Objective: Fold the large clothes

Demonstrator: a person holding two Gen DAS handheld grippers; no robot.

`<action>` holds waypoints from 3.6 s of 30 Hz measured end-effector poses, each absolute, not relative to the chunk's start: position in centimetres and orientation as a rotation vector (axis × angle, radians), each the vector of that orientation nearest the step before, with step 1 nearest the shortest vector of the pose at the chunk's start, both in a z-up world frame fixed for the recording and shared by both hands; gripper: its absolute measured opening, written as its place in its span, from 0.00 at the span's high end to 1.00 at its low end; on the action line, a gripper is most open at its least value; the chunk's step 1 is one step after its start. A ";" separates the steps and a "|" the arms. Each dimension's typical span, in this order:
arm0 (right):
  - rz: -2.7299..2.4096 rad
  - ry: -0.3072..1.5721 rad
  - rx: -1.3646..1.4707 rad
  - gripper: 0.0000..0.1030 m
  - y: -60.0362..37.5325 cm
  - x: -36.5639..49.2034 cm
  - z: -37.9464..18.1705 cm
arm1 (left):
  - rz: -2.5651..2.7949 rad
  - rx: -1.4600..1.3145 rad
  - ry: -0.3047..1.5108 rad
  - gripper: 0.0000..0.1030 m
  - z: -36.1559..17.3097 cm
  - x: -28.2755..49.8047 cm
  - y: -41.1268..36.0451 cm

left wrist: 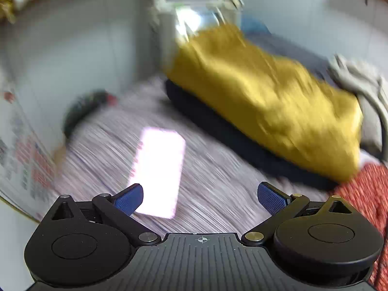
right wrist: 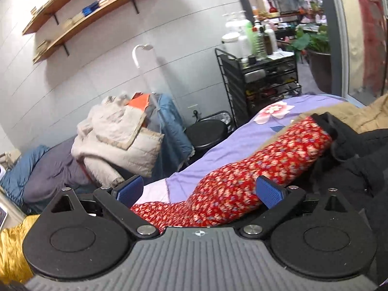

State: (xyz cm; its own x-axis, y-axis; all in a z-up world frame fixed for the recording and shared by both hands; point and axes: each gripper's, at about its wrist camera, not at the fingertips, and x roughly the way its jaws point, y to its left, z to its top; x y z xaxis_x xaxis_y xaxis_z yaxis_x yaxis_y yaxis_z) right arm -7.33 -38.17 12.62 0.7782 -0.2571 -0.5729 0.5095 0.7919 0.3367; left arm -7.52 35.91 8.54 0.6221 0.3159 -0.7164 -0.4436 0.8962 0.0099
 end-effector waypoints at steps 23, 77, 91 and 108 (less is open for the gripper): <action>-0.337 0.748 0.699 0.03 -33.1 -5.8 9.6 | -0.219 0.011 1.094 0.00 -9.5 -1.5 21.9; -0.470 0.884 0.832 0.03 -30.2 -14.9 3.9 | -0.449 0.202 1.091 0.42 -8.6 12.6 19.5; -0.428 0.960 0.881 0.03 -27.5 -14.3 1.0 | -0.233 0.177 0.628 0.43 9.4 15.8 18.4; -0.440 0.992 0.726 0.03 -26.0 -19.4 0.0 | -0.049 0.197 0.715 0.00 5.0 18.9 20.6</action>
